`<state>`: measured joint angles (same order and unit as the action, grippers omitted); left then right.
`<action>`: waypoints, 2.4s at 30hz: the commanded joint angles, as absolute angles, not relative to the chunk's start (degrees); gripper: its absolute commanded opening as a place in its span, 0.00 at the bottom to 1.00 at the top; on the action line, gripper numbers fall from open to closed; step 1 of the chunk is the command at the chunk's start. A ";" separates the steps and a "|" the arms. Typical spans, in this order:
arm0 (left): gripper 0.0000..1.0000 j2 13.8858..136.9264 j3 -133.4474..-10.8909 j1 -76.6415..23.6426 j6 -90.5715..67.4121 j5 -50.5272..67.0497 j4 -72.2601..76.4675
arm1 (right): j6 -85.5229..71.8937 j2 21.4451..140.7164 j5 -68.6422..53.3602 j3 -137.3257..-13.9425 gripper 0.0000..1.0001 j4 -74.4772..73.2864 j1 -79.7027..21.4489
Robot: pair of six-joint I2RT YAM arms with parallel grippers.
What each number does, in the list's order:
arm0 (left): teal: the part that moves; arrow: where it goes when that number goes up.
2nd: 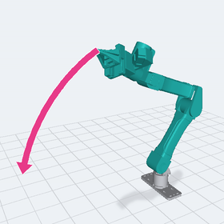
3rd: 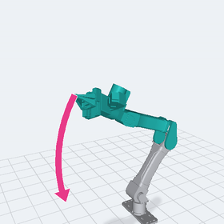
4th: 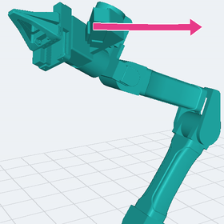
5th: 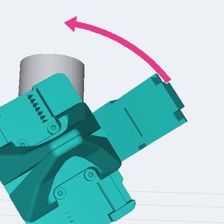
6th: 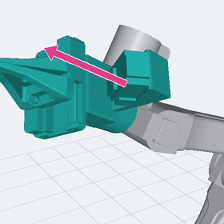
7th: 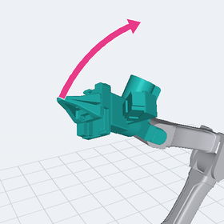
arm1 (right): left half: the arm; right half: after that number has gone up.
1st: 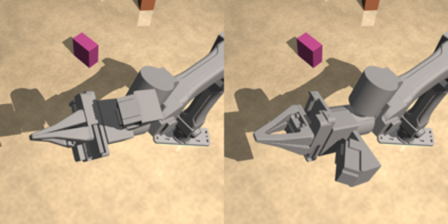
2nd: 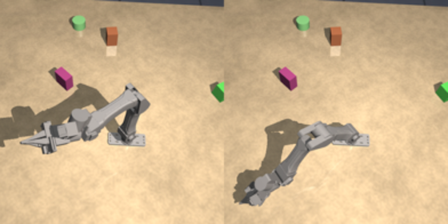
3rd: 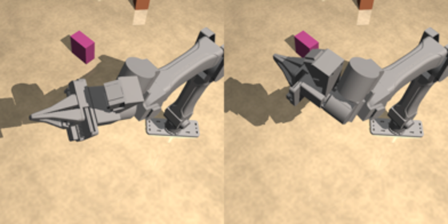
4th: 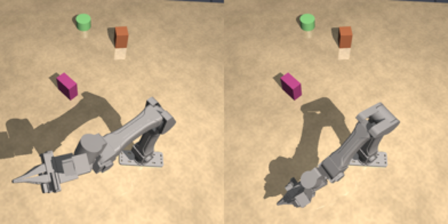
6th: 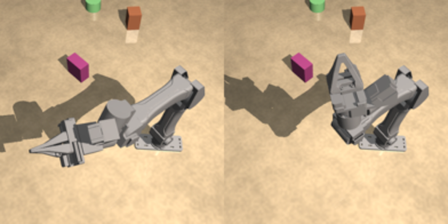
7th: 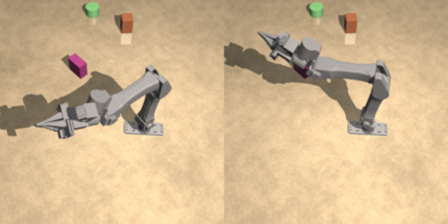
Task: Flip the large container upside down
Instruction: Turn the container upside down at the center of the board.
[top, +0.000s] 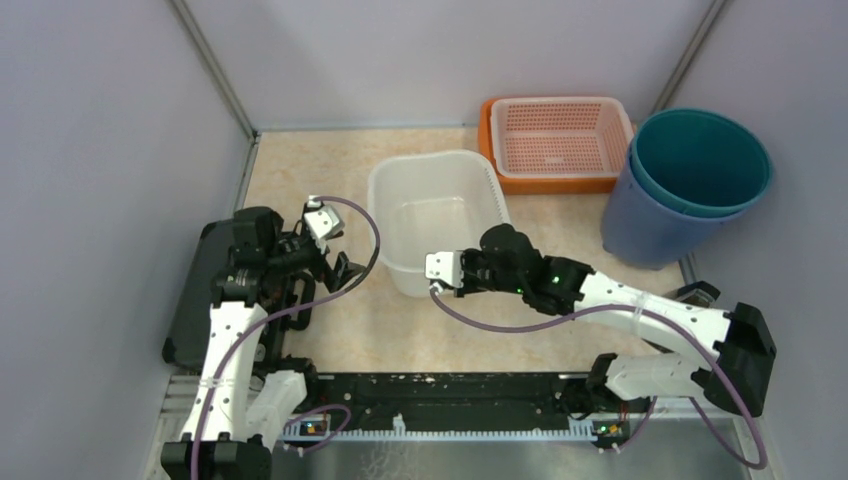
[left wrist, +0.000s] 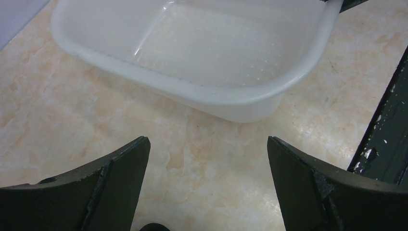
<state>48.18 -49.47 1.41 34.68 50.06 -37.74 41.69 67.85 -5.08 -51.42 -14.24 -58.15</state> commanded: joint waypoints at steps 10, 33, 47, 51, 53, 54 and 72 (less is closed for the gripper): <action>0.99 48.15 -50.82 1.75 35.60 51.59 -37.71 | 37.22 63.27 -8.80 -60.32 0.00 -18.84 -58.51; 0.99 48.12 -51.87 1.71 36.98 54.88 -39.36 | 22.54 64.18 -24.16 -74.48 0.00 -25.85 -51.08; 0.99 48.09 -51.86 1.76 37.36 55.33 -39.72 | 3.91 67.45 -31.34 -76.98 0.00 -19.41 -43.90; 0.99 48.13 -51.87 1.71 37.53 55.45 -39.80 | -3.13 68.33 -32.75 -76.91 0.00 -16.84 -40.90; 0.99 48.19 -51.91 1.76 37.57 55.54 -39.74 | -6.89 68.53 -33.70 -76.67 0.00 -15.20 -39.40; 0.99 48.26 -51.98 1.75 37.66 55.55 -39.75 | -8.60 68.55 -34.04 -76.57 0.00 -14.11 -38.71; 0.99 48.73 -52.20 1.76 38.10 56.32 -40.34 | -35.29 68.33 -40.77 -70.67 0.00 2.61 -27.30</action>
<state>48.29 -49.84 1.41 37.28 54.24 -40.34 -26.83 69.19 -39.59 -72.36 -8.58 -29.67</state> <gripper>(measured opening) 0.989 0.123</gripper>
